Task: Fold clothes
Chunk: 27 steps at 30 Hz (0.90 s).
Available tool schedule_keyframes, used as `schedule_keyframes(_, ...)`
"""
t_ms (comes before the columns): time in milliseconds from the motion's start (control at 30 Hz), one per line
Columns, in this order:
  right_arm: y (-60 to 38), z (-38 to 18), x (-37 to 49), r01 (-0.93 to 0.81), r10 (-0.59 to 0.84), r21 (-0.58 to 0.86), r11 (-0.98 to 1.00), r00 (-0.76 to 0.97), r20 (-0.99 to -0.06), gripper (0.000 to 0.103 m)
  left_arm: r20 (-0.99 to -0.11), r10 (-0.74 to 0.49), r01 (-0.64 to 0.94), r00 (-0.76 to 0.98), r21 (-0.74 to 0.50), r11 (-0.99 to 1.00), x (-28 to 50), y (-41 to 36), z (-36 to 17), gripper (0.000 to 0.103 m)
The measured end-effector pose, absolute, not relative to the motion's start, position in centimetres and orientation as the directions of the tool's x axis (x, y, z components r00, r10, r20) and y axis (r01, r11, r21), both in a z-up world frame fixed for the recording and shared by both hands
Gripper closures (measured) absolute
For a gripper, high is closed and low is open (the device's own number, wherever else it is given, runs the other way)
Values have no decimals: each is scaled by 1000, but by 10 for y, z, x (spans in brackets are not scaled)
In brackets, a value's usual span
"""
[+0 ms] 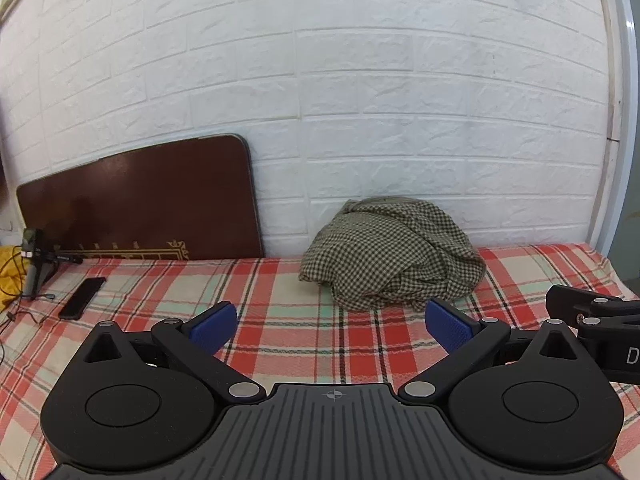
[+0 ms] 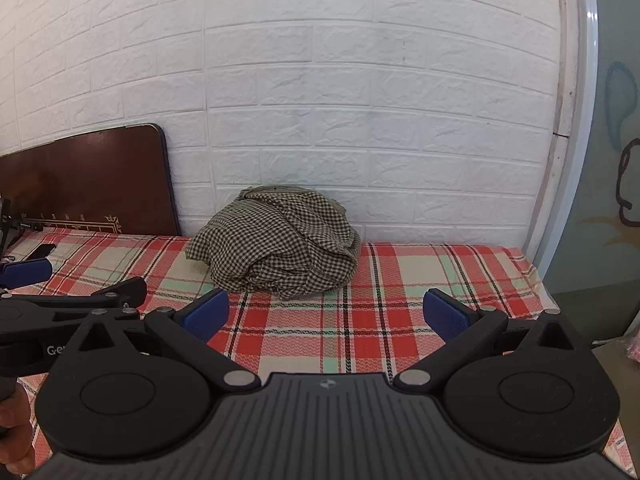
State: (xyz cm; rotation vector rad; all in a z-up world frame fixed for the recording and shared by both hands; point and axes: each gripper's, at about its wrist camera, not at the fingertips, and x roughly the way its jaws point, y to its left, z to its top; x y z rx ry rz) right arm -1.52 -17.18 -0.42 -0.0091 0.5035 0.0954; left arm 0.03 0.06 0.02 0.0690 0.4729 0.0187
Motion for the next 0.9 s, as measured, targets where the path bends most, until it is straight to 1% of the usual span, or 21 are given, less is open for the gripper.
schedule_keyframes(167, -170, -1, -16, -92, 86, 11, 996, 870, -486, 0, -477, 20, -1, 878, 40, 999, 3, 5, 2, 0)
schedule_keyframes(267, -170, -7, -15, -90, 87, 17, 996, 870, -484, 0, -477, 33, -4, 878, 60, 998, 2, 0, 2, 0)
schedule_keyframes(900, -168, -8, -18, -103, 97, 13, 995, 871, -482, 0, -468, 34, -4, 883, 66, 998, -1, 2, -1, 0)
